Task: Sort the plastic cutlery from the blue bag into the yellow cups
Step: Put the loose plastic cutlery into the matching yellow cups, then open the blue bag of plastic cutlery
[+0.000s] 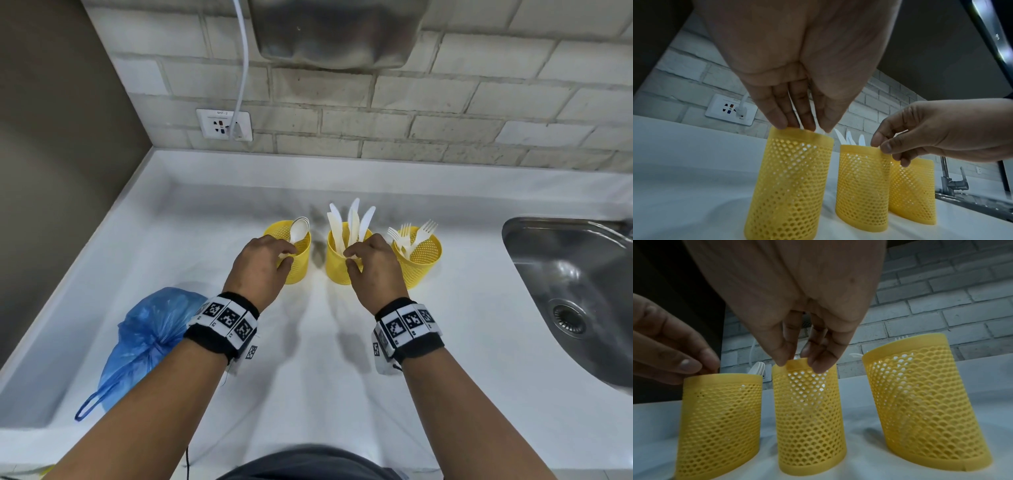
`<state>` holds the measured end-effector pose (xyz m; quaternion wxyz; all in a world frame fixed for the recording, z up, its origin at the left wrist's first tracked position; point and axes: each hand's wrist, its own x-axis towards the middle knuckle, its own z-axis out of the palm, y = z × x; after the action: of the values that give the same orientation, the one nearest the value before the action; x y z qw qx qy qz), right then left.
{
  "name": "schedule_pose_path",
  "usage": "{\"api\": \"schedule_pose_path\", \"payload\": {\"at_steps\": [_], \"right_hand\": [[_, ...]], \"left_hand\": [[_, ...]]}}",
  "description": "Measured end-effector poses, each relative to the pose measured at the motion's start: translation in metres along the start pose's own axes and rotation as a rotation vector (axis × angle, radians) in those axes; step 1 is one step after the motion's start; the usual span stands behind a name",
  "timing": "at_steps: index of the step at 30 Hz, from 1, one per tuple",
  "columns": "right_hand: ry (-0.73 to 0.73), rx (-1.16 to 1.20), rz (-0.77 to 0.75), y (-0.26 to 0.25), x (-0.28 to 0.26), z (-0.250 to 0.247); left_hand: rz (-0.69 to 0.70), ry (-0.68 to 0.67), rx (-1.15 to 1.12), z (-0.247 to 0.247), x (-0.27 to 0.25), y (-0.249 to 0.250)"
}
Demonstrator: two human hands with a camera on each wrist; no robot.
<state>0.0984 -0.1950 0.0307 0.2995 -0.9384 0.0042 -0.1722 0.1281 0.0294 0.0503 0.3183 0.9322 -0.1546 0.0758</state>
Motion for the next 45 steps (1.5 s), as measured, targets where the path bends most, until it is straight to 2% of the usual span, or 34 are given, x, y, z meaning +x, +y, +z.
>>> {"api": "schedule_pose_path", "payload": {"at_steps": [5, 8, 11, 17, 19, 21, 25, 32, 39, 45], "right_hand": [[0.094, 0.092, -0.056, -0.017, -0.013, -0.009], [0.05, 0.203, -0.077, -0.037, -0.032, -0.007], [-0.104, 0.338, -0.09, -0.062, -0.055, 0.007], [-0.602, 0.414, 0.0, -0.107, -0.082, 0.064], [-0.693, 0.398, -0.017, -0.121, -0.087, 0.081], [-0.751, 0.398, -0.026, -0.133, -0.089, 0.095], [-0.803, 0.397, 0.032, -0.149, -0.089, 0.116], [-0.805, 0.433, 0.125, -0.147, -0.09, 0.13], [-0.748, 0.491, 0.189, -0.121, -0.096, 0.099], [-0.661, 0.537, 0.244, -0.08, -0.103, 0.055]], "left_hand": [[0.043, 0.098, -0.005, -0.032, -0.025, 0.002], [-0.033, 0.178, 0.013, -0.06, -0.056, -0.01], [-0.218, 0.183, 0.054, -0.085, -0.09, -0.039], [-0.64, 0.105, 0.187, -0.109, -0.14, -0.102], [-0.743, 0.052, 0.191, -0.112, -0.149, -0.111], [-0.79, -0.001, 0.161, -0.112, -0.155, -0.118], [-0.813, -0.073, 0.06, -0.108, -0.159, -0.122], [-0.822, -0.041, -0.084, -0.1, -0.159, -0.108], [-0.765, -0.045, -0.158, -0.078, -0.164, -0.077], [-0.678, -0.072, -0.208, -0.043, -0.165, -0.039]]}}
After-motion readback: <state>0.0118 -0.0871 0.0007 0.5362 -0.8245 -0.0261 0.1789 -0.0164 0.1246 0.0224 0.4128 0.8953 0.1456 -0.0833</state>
